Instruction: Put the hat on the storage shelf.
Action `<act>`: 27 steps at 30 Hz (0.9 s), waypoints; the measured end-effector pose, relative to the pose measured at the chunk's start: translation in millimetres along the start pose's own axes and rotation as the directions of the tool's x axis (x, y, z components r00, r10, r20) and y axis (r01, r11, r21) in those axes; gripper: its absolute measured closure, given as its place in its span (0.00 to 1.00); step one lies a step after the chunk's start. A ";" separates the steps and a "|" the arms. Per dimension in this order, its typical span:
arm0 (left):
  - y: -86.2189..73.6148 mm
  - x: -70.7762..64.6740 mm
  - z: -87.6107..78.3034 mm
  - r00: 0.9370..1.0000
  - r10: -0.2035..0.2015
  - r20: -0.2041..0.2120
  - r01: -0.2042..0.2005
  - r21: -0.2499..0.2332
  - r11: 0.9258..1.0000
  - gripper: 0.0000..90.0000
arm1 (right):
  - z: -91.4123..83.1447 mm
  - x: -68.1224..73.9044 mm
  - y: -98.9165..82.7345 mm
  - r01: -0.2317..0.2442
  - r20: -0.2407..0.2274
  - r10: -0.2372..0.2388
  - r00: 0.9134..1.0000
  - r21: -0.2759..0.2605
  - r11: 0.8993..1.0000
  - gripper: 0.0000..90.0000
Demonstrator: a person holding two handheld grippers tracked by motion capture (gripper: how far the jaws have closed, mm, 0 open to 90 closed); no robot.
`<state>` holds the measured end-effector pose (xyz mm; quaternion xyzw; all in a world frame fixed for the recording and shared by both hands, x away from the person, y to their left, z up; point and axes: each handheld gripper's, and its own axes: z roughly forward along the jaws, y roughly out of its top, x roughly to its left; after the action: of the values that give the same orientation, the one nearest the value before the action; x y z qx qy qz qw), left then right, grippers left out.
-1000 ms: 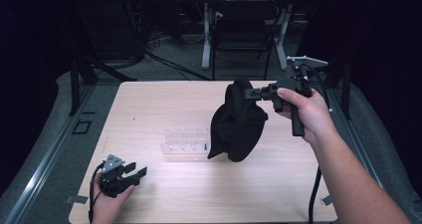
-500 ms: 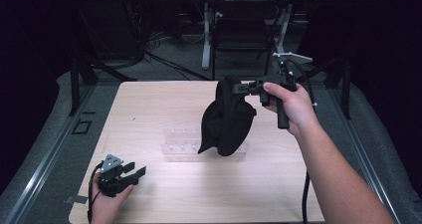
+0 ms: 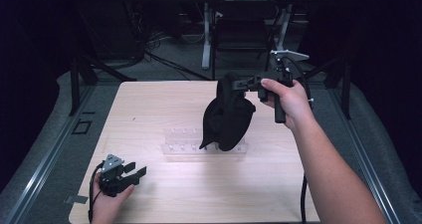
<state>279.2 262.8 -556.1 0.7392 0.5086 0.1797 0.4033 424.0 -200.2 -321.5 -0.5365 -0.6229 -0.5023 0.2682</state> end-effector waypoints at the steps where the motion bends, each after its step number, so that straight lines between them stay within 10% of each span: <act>1: 0.0 -0.1 0.3 1.000 -0.002 0.000 0.002 -0.001 1.000 0.54 | -0.6 -1.1 0.6 0.001 0.003 -0.001 1.000 0.000 1.000 0.98; 27: 8.8 -12.7 -1.9 0.999 0.015 0.039 -0.013 -0.036 0.999 0.57 | 20.3 -2.5 2.5 -0.009 -0.039 0.010 0.999 0.034 0.999 0.98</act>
<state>277.9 250.8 -546.2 0.7389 0.4920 0.1768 0.4251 431.2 -182.8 -330.0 -0.5248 -0.6234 -0.5008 0.2918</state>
